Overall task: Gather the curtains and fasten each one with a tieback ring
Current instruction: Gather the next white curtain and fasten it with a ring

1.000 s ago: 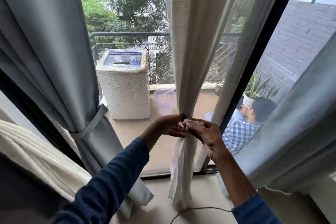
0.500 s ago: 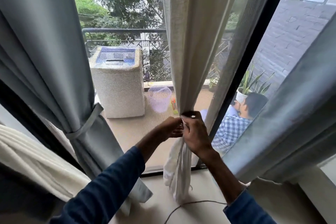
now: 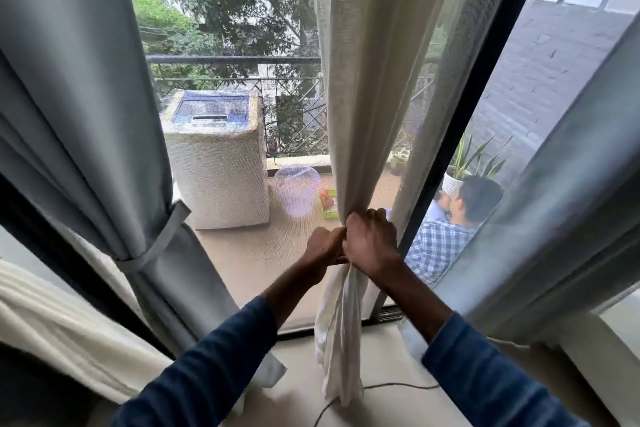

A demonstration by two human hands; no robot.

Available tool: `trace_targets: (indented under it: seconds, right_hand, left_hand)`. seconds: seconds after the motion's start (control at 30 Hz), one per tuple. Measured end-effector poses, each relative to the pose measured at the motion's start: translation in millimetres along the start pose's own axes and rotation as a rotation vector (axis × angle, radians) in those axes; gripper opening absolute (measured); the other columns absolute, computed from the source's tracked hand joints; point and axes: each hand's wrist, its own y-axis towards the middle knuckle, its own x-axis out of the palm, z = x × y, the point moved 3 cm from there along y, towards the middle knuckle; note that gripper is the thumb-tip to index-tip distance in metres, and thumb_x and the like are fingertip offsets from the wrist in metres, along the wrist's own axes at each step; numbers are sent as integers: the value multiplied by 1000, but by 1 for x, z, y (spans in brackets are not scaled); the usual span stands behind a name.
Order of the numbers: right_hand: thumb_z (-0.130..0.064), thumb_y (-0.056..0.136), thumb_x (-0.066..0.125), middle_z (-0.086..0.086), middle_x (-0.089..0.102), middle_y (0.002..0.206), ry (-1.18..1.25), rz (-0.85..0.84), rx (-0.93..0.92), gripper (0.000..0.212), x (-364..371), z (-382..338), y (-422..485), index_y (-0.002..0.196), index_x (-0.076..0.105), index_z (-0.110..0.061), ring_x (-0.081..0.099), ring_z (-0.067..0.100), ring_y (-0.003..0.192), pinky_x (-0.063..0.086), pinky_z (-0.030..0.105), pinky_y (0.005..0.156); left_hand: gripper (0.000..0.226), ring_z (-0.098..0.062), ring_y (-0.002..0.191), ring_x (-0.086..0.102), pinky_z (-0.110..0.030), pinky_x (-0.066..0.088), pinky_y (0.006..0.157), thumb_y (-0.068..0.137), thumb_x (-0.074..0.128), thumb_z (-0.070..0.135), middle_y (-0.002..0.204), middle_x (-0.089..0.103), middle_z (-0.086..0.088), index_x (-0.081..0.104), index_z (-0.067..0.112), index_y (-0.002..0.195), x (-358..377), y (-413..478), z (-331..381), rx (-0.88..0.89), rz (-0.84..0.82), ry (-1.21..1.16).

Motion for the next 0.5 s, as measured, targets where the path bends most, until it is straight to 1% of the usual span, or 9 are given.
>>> trace_targets:
  seconds: [0.07, 0.1, 0.17, 0.2, 0.27, 0.33, 0.4, 0.47, 0.5]
  right_hand:
    - [-20, 91, 60, 10, 71, 111, -38, -10, -40, 21, -7, -3, 10, 110, 66, -13, 63, 31, 109, 46, 32, 80]
    - [-18, 91, 60, 10, 72, 110, -27, -11, -62, 20, -9, -3, 14, 108, 67, -13, 66, 31, 107, 47, 32, 81]
    - [-19, 89, 63, 12, 71, 111, 46, -37, -81, 23, -9, 2, 19, 111, 67, -13, 67, 34, 107, 51, 33, 84]
    - [-22, 89, 65, 12, 71, 111, 101, -55, -78, 26, -7, 5, 20, 113, 69, -15, 67, 34, 107, 52, 35, 85]
    - [-27, 87, 68, 11, 74, 108, 223, -8, -57, 26, -3, 7, 16, 111, 73, -19, 69, 34, 103, 55, 38, 84]
    - [-28, 88, 68, 12, 76, 102, 305, 100, -27, 22, 2, 7, 12, 105, 74, -14, 71, 35, 98, 55, 39, 83]
    - [-29, 91, 68, 12, 77, 97, 334, 187, 5, 22, 5, 5, 12, 100, 74, -11, 71, 35, 94, 53, 37, 80]
    - [-27, 91, 69, 13, 76, 91, 376, 224, 1, 19, 6, 2, 13, 93, 74, -9, 71, 35, 90, 52, 35, 74]
    - [-23, 92, 68, 14, 75, 89, 395, 211, -23, 17, 9, 0, 14, 90, 74, -8, 70, 34, 89, 50, 35, 72]
  left_hand:
    - [16, -20, 55, 66, -22, 55, 49, 89, 61, 4, 61, 61, -14, 63, -7, 77, 2, -3, -2, 36, -3, -9]
    - [18, -24, 57, 67, -25, 58, 54, 90, 61, 5, 63, 61, -17, 63, -7, 77, 3, -3, -4, 29, -2, -58]
    - [28, -27, 67, 64, -33, 60, 66, 92, 66, 19, 70, 61, -18, 66, -7, 82, 0, -1, -6, 40, -3, -119]
    - [37, -26, 68, 64, -35, 60, 68, 92, 70, 29, 71, 62, -15, 68, -7, 85, -3, 1, -5, 46, 1, -125]
    - [47, -26, 68, 65, -32, 61, 65, 89, 73, 40, 75, 65, -13, 71, -7, 93, -10, 5, -4, 30, 10, -131]
    - [41, -28, 71, 65, -31, 61, 63, 89, 73, 38, 79, 65, -14, 69, -3, 92, -16, 8, -1, 8, 9, -136]
    - [35, -28, 74, 65, -34, 62, 69, 92, 69, 33, 79, 64, -14, 68, -2, 92, -19, 10, 1, -10, -22, -138]
    - [34, -27, 75, 67, -37, 62, 76, 93, 66, 31, 77, 67, -11, 70, -3, 93, -22, 12, 2, -21, -44, -132]
    - [33, -26, 75, 68, -37, 63, 77, 94, 66, 28, 77, 69, -11, 70, -4, 94, -25, 13, 2, -23, -49, -131]
